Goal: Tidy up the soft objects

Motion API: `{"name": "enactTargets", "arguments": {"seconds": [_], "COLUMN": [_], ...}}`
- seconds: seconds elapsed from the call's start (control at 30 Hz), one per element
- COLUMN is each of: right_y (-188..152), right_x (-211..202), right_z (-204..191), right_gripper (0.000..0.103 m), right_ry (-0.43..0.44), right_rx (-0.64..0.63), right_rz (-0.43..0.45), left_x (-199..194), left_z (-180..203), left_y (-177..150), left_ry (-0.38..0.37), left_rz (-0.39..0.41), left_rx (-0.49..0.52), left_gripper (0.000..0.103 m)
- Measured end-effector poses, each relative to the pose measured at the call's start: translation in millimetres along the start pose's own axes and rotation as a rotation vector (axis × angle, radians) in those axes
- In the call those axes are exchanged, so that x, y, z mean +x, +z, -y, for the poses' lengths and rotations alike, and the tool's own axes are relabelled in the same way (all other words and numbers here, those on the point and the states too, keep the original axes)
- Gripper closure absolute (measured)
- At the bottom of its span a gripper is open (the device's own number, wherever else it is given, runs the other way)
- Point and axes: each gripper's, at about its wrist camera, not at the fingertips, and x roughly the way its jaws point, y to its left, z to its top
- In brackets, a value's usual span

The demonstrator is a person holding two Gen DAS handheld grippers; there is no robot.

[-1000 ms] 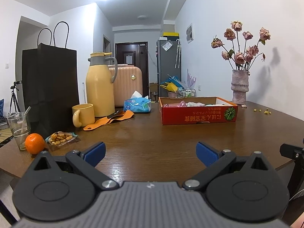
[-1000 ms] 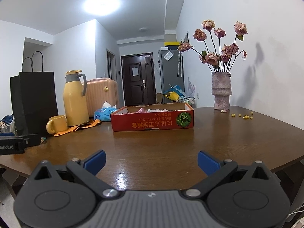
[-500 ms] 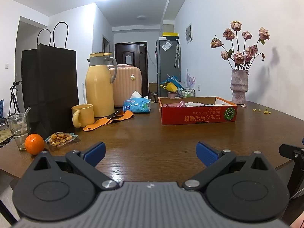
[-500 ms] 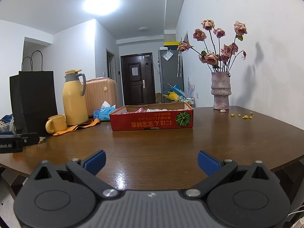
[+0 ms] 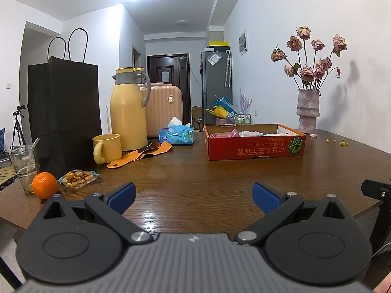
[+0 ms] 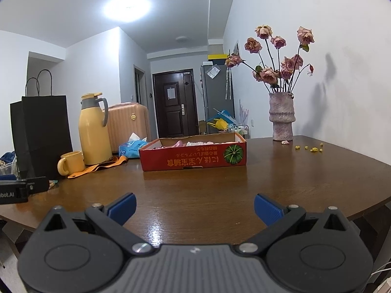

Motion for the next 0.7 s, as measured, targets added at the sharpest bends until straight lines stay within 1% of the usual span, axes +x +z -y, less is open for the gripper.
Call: {"name": "enactTargets", "arguments": {"seconds": [0.3,0.7], "right_y": [-1.9,-1.2], "right_x": [-0.1,0.9], "right_z": [-2.3,-3.3], "right_gripper": [0.0,0.0], "right_ry": [-0.004,-0.002], "right_rx": [-0.015,0.0], "right_rz": [0.005,-0.006], "left_x": [0.1,0.0], "left_z": [-0.3,-1.6], "left_y": [0.0,0.5], "left_ry": [0.0,0.001], "left_rz": [0.001,0.004], "left_rx": [0.0,-0.001], "left_gripper": [0.0,0.0]}}
